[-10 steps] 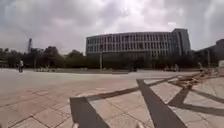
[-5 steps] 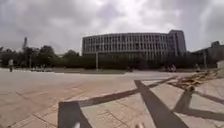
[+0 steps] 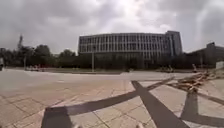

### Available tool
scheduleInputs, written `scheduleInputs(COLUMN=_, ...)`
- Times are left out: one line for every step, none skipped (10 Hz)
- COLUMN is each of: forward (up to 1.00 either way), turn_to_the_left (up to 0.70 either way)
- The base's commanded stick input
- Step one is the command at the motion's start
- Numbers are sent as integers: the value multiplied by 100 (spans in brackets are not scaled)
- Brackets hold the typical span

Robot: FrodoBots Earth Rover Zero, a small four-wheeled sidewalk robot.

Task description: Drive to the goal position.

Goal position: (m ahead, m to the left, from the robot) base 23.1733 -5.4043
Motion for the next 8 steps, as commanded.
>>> scheduleInputs(forward=60, turn_to_the_left=-15)
scheduleInputs(forward=60, turn_to_the_left=-15)
scheduleInputs(forward=60, turn_to_the_left=-15)
scheduleInputs(forward=60, turn_to_the_left=-15)
scheduleInputs(forward=60, turn_to_the_left=-15)
scheduleInputs(forward=60, turn_to_the_left=-15)
scheduleInputs(forward=60, turn_to_the_left=-15)
scheduleInputs(forward=60, turn_to_the_left=-15)
